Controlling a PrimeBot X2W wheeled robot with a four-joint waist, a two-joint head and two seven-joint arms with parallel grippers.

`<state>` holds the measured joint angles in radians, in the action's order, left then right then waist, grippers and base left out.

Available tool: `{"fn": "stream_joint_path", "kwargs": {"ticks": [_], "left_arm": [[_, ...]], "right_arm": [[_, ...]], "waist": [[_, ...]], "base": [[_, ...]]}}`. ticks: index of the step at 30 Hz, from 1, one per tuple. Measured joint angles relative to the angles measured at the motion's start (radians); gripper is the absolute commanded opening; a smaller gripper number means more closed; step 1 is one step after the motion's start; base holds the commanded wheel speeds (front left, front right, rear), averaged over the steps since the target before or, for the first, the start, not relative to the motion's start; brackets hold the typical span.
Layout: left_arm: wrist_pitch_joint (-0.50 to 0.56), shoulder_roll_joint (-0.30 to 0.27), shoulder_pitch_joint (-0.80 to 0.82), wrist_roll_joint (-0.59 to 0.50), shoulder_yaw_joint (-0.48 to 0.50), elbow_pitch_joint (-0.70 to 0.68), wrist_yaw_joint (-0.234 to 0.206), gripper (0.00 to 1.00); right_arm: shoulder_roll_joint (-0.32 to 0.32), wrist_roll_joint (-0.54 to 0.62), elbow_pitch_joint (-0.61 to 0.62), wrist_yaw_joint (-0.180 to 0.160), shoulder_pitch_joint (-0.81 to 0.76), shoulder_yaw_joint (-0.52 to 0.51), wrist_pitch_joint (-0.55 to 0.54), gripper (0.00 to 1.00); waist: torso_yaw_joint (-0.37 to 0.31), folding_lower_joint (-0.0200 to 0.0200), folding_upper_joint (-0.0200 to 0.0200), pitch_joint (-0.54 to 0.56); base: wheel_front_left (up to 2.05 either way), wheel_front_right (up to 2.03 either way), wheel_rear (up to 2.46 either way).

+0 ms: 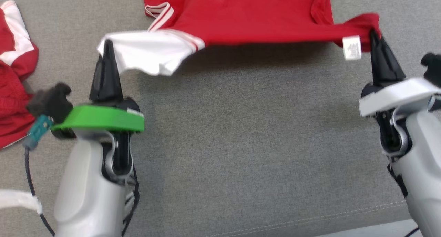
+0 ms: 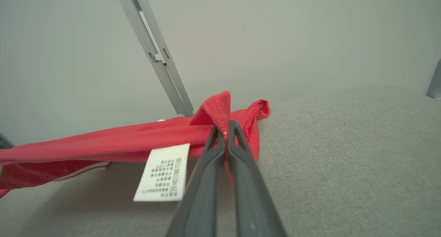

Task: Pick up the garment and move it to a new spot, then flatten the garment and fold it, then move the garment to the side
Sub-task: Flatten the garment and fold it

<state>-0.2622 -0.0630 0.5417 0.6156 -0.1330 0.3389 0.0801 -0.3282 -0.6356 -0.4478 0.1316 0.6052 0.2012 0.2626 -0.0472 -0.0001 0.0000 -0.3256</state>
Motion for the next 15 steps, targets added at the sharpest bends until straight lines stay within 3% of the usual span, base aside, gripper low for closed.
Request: {"fn": "stream_joint_path", "kwargs": {"ticks": [8, 15], "left_arm": [[0.0, 0.013, -0.345, 0.002, -0.001, -0.079, -0.013, 0.0], [0.0, 0.015, -0.509, 0.026, -0.062, -0.106, -0.048, 0.0]], "right_arm": [[0.041, -0.005, 0.07, 0.0, -0.304, -0.047, 0.0, 0.0], [0.067, 0.019, 0.097, 0.0, -0.494, -0.088, 0.0, 0.0]], "waist": [[0.006, 0.0, 0.0, 0.088], [0.013, 0.0, 0.0, 0.145]], "base": [[0.0, 0.0, 0.0], [0.0, 0.0, 0.0]]}}
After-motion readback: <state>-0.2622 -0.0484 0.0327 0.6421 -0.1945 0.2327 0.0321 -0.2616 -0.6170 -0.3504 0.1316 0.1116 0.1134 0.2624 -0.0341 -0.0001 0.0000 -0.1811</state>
